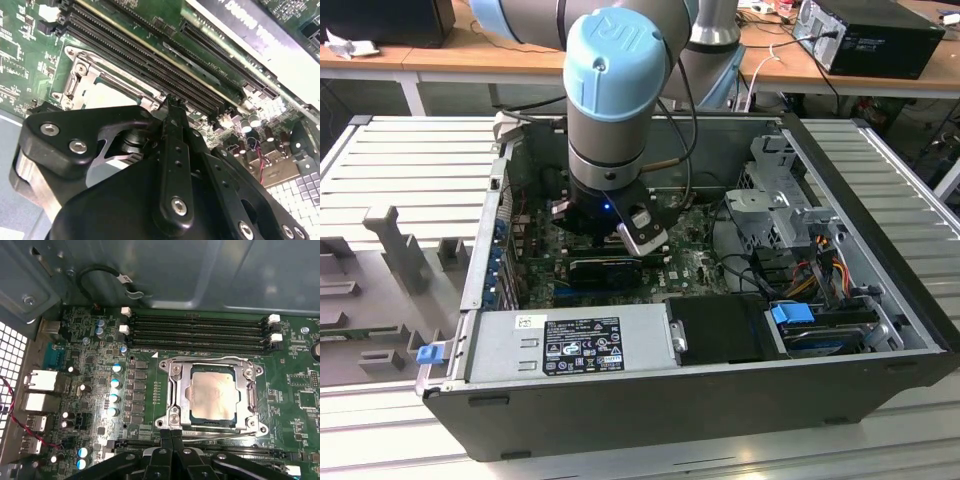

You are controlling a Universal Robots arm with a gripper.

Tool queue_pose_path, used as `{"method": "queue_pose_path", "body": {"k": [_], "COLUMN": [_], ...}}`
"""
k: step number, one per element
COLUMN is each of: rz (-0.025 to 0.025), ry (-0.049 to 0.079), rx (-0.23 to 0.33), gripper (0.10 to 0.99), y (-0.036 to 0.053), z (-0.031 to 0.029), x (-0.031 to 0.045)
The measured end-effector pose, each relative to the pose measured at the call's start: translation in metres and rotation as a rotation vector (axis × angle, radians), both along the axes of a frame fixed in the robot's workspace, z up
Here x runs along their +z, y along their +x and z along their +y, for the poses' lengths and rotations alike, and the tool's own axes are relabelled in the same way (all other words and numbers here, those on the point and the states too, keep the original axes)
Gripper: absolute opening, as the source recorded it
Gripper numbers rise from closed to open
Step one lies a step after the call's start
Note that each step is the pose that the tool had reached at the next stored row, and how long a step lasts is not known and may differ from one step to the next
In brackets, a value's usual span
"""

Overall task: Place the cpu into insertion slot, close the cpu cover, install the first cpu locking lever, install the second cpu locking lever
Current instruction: 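Install the second cpu locking lever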

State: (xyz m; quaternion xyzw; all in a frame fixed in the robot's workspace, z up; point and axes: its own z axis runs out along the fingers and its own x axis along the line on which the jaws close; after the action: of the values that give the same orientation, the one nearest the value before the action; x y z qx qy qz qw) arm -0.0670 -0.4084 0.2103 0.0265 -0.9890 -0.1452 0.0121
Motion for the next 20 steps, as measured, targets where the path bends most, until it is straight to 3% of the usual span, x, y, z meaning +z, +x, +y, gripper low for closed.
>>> {"method": "queue_pose_path", "body": {"k": [4, 10, 12, 20], "rz": [0.0, -0.0001, -0.0002, -0.0002], "ry": [0.02, 0.025, 0.04, 0.066], "rx": [0.0, 0.0, 0.0, 0.0], "gripper": [0.106, 0.106, 0.106, 0.106], "y": [-0.0005, -0.0054, -0.0054, -0.0058], "z": [-0.0006, -0.0006, -0.0005, 0.0018], "x": [-0.004, -0.0091, -0.0116, -0.0178]}}
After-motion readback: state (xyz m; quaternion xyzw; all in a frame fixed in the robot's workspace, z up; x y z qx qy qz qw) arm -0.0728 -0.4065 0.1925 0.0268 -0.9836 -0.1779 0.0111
